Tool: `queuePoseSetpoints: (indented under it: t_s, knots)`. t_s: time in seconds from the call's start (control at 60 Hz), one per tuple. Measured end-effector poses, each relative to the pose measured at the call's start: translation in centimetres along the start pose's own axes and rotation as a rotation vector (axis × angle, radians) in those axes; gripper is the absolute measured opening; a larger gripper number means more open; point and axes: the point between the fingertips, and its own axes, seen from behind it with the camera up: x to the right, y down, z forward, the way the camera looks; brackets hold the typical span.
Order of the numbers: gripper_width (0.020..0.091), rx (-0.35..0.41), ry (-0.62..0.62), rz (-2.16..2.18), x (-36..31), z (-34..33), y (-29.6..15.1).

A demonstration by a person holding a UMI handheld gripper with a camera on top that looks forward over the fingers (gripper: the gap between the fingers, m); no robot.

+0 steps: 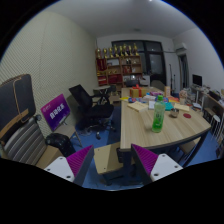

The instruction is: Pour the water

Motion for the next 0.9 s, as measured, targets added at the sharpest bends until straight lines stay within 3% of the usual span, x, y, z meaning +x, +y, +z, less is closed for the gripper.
queuePoseSetpoints:
  t_s: [0.233, 0.5, 0.9]
  knots:
    - [0.0824, 0.015, 0.050, -0.013, -0.6, -0.1, -2.5]
    - [0.0825, 0.037, 0.106, -0.009, 6.4, 3.3, -3.7]
    - [0.0823, 0.086, 0.149, -0.109, 24.9, 21.2, -6.1]
